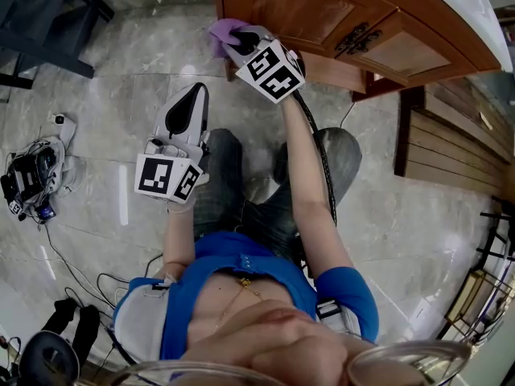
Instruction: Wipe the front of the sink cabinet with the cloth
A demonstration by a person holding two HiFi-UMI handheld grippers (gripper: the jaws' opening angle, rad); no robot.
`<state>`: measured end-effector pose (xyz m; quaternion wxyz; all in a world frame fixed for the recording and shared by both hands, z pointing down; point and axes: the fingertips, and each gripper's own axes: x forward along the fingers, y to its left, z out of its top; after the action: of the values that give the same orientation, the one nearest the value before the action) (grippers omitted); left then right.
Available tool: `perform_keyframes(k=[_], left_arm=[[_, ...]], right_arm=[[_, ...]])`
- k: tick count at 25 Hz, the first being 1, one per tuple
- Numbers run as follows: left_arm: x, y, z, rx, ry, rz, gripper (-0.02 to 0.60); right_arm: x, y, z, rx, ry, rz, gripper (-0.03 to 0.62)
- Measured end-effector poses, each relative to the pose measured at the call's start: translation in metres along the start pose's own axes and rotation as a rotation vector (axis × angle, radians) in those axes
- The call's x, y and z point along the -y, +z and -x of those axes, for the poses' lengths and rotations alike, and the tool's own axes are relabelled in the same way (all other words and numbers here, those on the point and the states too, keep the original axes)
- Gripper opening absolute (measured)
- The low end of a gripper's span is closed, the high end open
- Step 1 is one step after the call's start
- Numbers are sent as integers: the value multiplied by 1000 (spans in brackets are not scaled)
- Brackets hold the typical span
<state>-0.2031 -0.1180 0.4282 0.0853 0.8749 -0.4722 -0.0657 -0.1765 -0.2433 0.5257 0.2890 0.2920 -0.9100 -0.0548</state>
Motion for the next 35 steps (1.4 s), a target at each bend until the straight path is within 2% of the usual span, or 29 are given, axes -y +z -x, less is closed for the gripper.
perform_keyframes(k=[21,35], left_arm=[[22,-13,-14,-15,-68,20,0],[34,-14,-17,-15,-95,19,-2]], right_arm=[[37,-45,51,-68,-94,-52,58],[66,-85,100,-148,-206,-92,58]])
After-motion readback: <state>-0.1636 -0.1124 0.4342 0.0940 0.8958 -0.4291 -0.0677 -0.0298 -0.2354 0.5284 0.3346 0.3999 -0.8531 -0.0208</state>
